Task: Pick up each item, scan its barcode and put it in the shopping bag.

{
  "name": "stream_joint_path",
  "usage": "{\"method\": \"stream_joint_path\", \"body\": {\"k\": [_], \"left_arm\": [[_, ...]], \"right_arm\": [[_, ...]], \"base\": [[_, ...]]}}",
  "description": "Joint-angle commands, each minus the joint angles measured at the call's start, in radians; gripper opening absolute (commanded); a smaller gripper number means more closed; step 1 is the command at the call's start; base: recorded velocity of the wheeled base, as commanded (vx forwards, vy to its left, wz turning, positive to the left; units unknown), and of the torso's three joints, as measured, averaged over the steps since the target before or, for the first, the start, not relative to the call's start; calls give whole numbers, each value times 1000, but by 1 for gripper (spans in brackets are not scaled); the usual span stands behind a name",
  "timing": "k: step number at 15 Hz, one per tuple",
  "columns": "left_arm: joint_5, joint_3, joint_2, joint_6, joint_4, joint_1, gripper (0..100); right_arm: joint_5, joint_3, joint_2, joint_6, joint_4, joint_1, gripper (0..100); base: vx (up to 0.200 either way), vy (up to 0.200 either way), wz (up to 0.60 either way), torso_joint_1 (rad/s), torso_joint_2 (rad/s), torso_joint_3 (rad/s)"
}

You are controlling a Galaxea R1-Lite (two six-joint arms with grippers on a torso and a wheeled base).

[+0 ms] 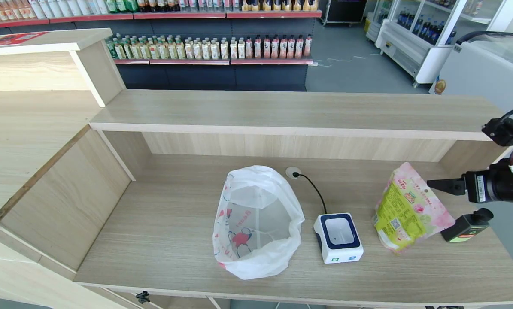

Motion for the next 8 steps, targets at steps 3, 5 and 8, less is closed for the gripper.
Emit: {"method": "stream_joint_path", "body": {"k": [3,5,8], "left_arm": [[0,0,0,0,0,0,100],[0,0,0,0,0,0,100],[0,0,0,0,0,0,100]], "right_arm": [[1,24,109,-5,-7,1,100],[5,5,175,-7,-22,2,100],[10,-56,267,-17,-47,8,100]], "base": [[0,0,0,0,0,0],[0,0,0,0,0,0],[0,0,0,0,0,0]]}}
